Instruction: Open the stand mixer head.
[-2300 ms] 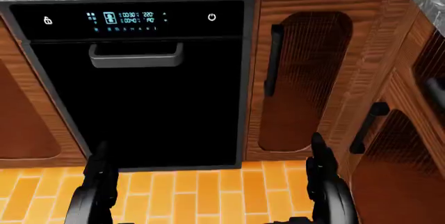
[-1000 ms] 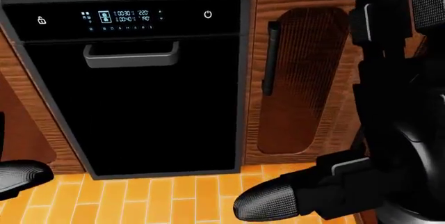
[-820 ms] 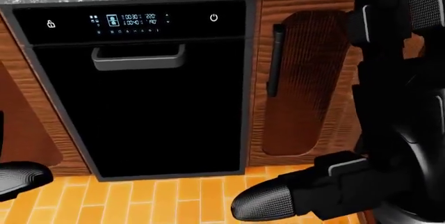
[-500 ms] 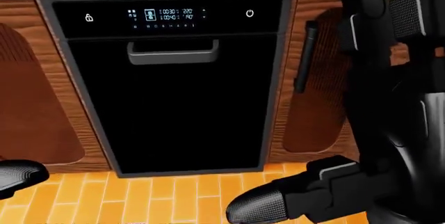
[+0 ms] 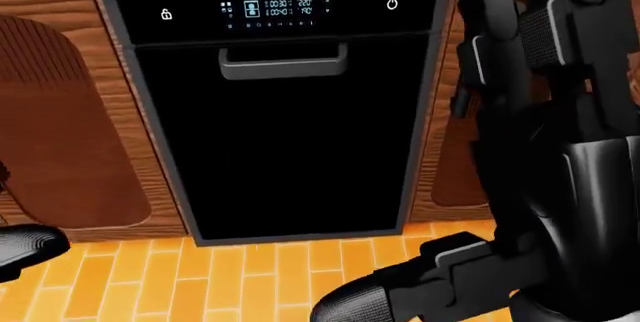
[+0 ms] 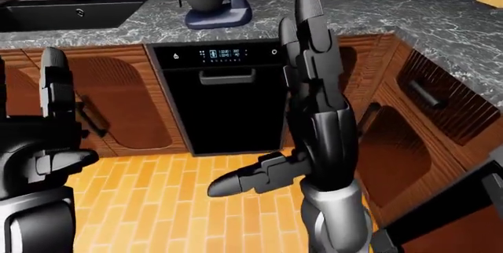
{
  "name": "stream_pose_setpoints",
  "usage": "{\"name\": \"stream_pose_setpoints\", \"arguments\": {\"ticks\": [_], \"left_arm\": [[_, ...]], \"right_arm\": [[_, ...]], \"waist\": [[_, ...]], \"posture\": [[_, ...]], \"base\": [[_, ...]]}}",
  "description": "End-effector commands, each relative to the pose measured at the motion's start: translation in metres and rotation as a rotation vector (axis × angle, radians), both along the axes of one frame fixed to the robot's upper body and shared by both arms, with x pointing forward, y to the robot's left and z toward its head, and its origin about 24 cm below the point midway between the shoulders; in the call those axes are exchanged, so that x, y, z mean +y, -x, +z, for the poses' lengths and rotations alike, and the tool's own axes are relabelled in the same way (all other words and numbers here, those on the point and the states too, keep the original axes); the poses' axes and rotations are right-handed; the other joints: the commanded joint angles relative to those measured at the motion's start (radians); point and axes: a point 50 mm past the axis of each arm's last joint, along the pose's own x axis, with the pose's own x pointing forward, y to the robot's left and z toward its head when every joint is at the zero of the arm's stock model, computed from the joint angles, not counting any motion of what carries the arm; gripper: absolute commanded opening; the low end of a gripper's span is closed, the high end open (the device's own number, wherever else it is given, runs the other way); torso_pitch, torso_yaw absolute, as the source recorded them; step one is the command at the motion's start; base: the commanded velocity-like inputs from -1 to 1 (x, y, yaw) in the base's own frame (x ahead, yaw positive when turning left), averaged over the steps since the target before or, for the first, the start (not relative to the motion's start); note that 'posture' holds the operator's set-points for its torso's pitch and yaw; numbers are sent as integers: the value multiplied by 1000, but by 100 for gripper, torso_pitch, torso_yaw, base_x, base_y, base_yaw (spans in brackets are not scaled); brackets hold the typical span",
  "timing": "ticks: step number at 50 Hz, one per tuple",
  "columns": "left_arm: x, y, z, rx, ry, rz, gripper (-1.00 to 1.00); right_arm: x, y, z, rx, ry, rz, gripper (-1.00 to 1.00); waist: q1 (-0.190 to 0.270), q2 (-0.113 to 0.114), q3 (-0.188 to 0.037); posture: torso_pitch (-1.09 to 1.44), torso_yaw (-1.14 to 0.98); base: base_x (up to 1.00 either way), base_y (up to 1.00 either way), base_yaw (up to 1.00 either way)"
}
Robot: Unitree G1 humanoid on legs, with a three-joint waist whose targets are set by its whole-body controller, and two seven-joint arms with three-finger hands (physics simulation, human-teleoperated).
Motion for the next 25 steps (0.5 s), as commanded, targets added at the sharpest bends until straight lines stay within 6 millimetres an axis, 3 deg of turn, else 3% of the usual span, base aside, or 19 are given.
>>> {"name": "stream_pose_setpoints", "arguments": {"ticks": [1,2,6,17,18,19,20,21,22,23,24,25], "left_arm": [[-1,5,9,-66,-12,-10,100],[-1,4,8,-62,-11,-6,100],[-3,4,8,-64,-12,-13,100],[-1,4,10,-60,-2,-14,100],[-1,4,10,-61,-1,-14,100],[0,4,10,-62,0,-13,100],[0,5,9,-61,0,-13,100],[0,5,9,-60,0,-13,100],[0,5,9,-61,0,-12,100],[0,5,9,-61,2,-12,100],[0,5,10,-62,2,-13,100],[0,5,10,-63,1,-13,100]], "right_arm": [[-2,7,9,-71,-26,-2,100],[-1,6,8,-66,-22,-4,100],[-1,6,8,-65,-20,-1,100],[0,4,7,-59,-12,2,100],[0,5,8,-67,-14,8,100],[0,5,7,-67,-7,7,100],[0,6,8,-73,-1,13,100],[0,6,8,-74,3,9,100],[1,4,6,-53,20,0,100],[1,4,5,-54,22,-15,100],[1,3,5,-52,19,-15,100],[2,3,4,-53,30,-13,100]], "waist": [[2,-7,-10],[8,20,-14],[12,33,-44],[3,62,-60],[2,66,-81],[4,69,-1],[12,65,37],[6,54,48],[8,50,39],[6,40,49],[13,37,-20],[20,22,-49]], "posture": [[0,0],[0,0],[0,0],[0,0],[0,0],[0,0],[0,0],[0,0],[0,0],[0,0],[0,0],[0,0]], "base": [[0,0,0],[0,0,0],[0,0,0],[0,0,0],[56,0,0],[100,0,0],[100,0,0],[100,0,0],[70,0,0],[0,0,0],[0,0,0],[0,0,0]]}}
